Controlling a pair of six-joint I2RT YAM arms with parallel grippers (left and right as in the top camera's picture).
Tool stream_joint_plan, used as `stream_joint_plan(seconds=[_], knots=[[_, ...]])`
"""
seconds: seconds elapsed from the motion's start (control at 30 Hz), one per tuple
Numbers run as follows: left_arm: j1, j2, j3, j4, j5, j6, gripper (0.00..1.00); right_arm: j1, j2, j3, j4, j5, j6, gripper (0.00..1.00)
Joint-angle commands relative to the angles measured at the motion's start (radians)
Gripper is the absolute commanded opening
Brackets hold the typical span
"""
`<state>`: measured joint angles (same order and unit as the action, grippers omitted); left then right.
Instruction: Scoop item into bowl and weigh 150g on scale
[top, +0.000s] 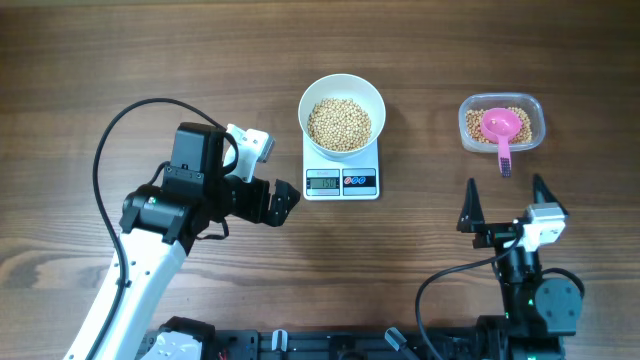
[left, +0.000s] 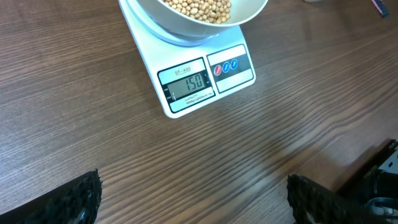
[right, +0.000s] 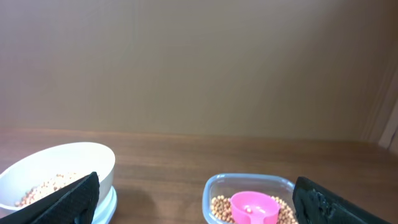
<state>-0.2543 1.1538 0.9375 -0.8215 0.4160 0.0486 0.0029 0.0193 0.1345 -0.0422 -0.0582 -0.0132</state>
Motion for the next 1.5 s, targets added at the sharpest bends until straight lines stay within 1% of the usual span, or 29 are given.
stream_joint_plan(seconds=[0.0, 0.07, 0.2, 0.3, 0.4, 1.47], knots=[[0.006, 0.004, 0.000, 0.002, -0.002, 0.023, 1.00, 0.014, -0.016, -0.027, 0.011, 0.018, -0.013, 1.00], [0.006, 0.004, 0.000, 0.002, -0.002, 0.023, 1.00, 0.014, -0.016, -0.050, 0.016, 0.025, -0.013, 1.00], [0.006, 0.004, 0.000, 0.002, -0.002, 0.023, 1.00, 0.014, -0.016, -0.132, 0.080, 0.025, -0.010, 1.00], [0.006, 0.004, 0.000, 0.002, -0.002, 0.023, 1.00, 0.016, -0.016, -0.129, 0.044, 0.033, -0.019, 1.00], [0.006, 0.004, 0.000, 0.002, -0.002, 0.023, 1.00, 0.016, -0.016, -0.129, 0.045, 0.032, -0.067, 1.00], [0.006, 0.004, 0.000, 0.002, -0.002, 0.023, 1.00, 0.016, -0.016, -0.129, 0.045, 0.032, -0.065, 1.00]])
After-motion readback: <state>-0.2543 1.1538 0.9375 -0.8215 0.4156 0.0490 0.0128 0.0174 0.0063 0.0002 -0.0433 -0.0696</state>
